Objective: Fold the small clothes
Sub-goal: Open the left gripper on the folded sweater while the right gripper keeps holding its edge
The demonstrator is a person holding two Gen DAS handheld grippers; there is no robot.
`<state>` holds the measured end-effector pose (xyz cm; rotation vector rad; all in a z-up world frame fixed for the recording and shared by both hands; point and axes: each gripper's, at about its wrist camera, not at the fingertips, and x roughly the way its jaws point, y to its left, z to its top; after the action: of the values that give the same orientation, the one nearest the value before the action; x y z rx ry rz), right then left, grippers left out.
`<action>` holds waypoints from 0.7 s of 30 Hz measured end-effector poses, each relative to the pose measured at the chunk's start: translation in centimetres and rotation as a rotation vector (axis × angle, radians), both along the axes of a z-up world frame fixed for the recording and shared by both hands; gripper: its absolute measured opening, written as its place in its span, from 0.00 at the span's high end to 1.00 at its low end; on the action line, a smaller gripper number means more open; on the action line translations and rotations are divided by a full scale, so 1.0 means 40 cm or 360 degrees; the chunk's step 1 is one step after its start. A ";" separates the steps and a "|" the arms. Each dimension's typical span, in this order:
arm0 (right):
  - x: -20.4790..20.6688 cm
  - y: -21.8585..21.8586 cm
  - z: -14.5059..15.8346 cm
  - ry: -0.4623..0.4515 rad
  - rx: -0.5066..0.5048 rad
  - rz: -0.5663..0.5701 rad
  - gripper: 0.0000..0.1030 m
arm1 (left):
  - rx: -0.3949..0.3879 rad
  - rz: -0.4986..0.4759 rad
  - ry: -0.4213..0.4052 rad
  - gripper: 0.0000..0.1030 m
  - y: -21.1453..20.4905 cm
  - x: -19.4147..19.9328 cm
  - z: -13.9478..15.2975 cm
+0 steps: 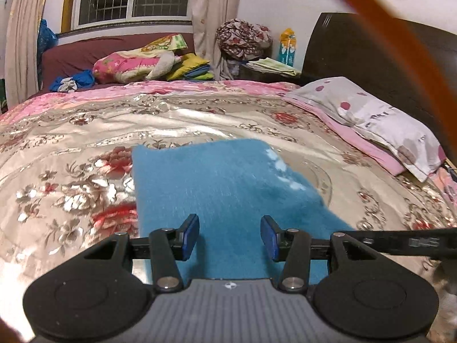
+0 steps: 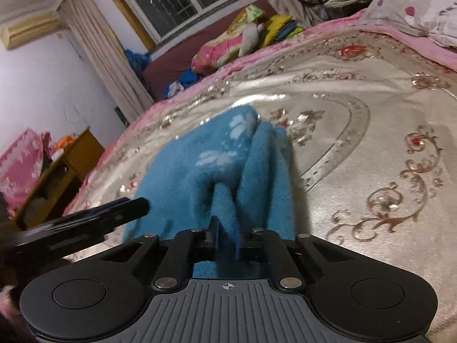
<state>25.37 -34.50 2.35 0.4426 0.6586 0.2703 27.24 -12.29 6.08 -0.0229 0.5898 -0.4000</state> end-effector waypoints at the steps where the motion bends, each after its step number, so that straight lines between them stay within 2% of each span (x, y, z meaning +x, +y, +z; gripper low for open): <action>1: -0.008 -0.006 0.004 -0.0015 0.0004 -0.0010 0.93 | 0.0006 0.0005 -0.0005 0.50 -0.006 0.008 -0.004; 3: -0.010 -0.016 -0.005 -0.0005 0.0009 -0.0042 0.93 | 0.0035 0.0011 0.0007 0.50 -0.020 0.031 -0.023; 5: 0.007 -0.028 -0.040 0.0077 0.0054 -0.0049 0.93 | 0.0058 0.0012 0.0026 0.50 -0.029 0.044 -0.044; 8: 0.009 -0.037 -0.050 0.0117 0.0103 -0.0035 0.90 | 0.0136 -0.0014 -0.0015 0.47 -0.048 0.033 -0.052; 9: 0.004 -0.040 -0.037 0.0092 0.0112 -0.0039 0.82 | 0.0149 -0.0023 -0.0026 0.47 -0.049 0.026 -0.050; 11: -0.009 -0.043 -0.006 -0.0002 0.0111 -0.0065 0.80 | 0.0123 -0.0035 -0.0021 0.47 -0.040 0.018 -0.042; 13: -0.005 -0.041 0.011 -0.0051 0.0101 -0.0056 0.62 | 0.0084 -0.0034 -0.0006 0.47 -0.029 0.017 -0.034; 15: 0.011 -0.034 0.012 -0.0056 0.0084 -0.0036 0.54 | 0.0053 -0.0030 -0.0003 0.47 -0.022 0.021 -0.021; 18: 0.031 -0.002 -0.004 -0.0017 0.0082 0.0015 0.54 | 0.0052 -0.0029 -0.0040 0.47 -0.030 0.034 0.002; 21: 0.021 0.033 0.009 -0.0081 -0.0075 0.0080 0.59 | 0.0071 -0.0045 -0.0062 0.47 -0.051 0.052 0.010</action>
<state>26.22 -33.20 2.71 0.3734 0.6257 0.3123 29.33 -14.34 6.49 0.0358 0.5607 -0.4136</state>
